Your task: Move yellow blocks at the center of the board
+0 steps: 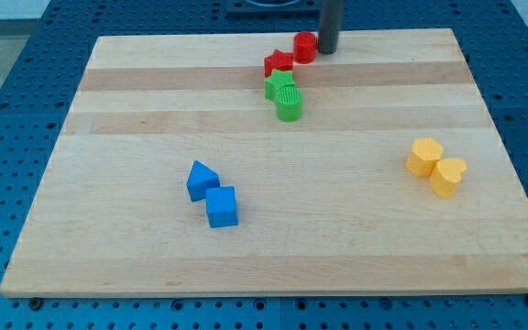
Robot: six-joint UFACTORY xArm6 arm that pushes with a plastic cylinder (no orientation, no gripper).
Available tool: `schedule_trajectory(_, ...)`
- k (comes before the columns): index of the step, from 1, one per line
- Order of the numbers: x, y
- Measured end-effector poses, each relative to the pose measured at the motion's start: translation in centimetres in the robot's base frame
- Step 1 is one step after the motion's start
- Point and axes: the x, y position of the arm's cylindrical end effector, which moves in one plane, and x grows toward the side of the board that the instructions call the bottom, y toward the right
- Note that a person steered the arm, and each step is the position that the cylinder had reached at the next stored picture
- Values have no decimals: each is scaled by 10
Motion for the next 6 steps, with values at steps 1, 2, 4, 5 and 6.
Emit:
schedule_trajectory(1,0,-31)
schedule_trajectory(2,-7,-15)
schedule_trajectory(4,14,100)
schedule_trajectory(5,102,185)
schedule_trajectory(6,203,255)
